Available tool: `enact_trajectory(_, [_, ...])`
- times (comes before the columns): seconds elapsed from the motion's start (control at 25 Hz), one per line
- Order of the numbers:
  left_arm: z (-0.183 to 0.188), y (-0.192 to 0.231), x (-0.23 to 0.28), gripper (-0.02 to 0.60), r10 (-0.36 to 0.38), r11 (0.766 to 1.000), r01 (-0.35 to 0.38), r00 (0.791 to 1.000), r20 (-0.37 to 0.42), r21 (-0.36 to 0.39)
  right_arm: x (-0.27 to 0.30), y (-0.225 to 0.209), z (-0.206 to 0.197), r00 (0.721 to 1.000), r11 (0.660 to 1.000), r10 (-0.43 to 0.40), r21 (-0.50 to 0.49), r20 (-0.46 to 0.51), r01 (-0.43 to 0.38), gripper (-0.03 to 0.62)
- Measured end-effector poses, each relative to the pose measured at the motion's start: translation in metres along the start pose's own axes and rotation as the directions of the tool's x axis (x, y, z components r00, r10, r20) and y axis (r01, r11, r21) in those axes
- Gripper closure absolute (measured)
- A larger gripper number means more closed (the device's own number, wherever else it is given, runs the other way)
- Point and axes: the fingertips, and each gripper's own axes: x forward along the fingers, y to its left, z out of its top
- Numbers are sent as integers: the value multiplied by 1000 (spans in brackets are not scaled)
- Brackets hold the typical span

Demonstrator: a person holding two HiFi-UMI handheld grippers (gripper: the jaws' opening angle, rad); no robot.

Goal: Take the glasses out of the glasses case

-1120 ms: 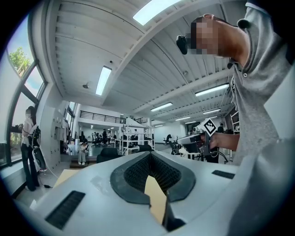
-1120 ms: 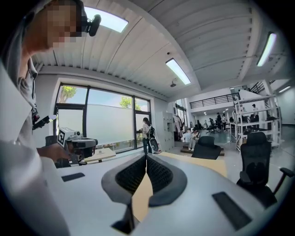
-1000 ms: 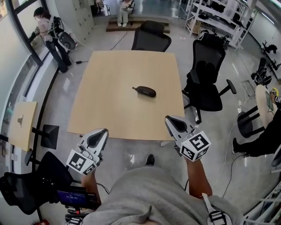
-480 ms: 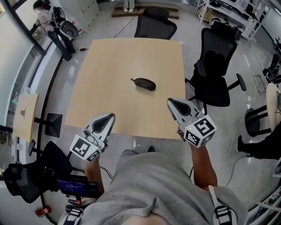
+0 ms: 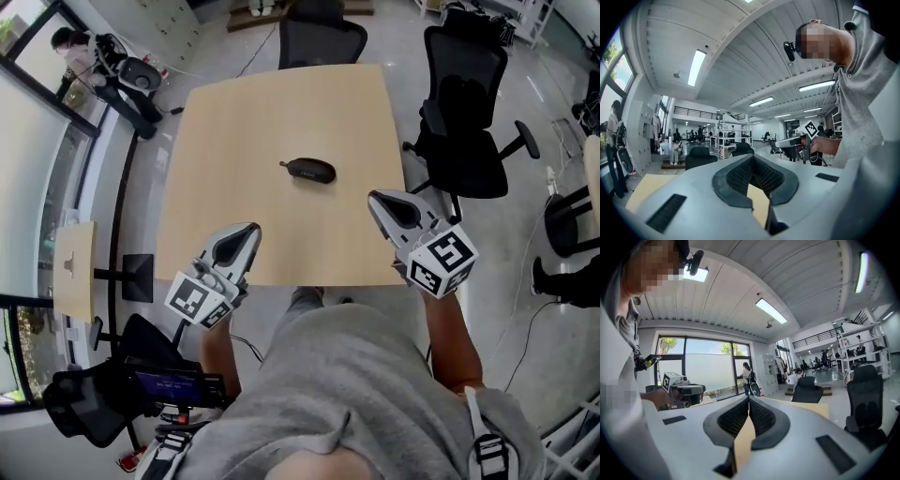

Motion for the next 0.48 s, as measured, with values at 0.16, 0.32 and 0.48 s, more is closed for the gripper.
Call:
enact_trajectory(0.16, [-13, 21, 30, 577, -39, 999, 39, 999, -3, -9, 13, -23, -9, 1000, 999, -31, 14, -4, 31, 586])
enact_trajectory(0.32, [-23, 45, 55, 577, -65, 997, 65, 998, -1, -35, 32, -43, -16, 998, 998, -53, 24, -35, 54, 586])
enact_trajectory(0.48, [-32, 69, 69, 577, -74, 995, 73, 997, -12, -73, 56, -62, -19, 995, 997, -69, 37, -68, 72, 586])
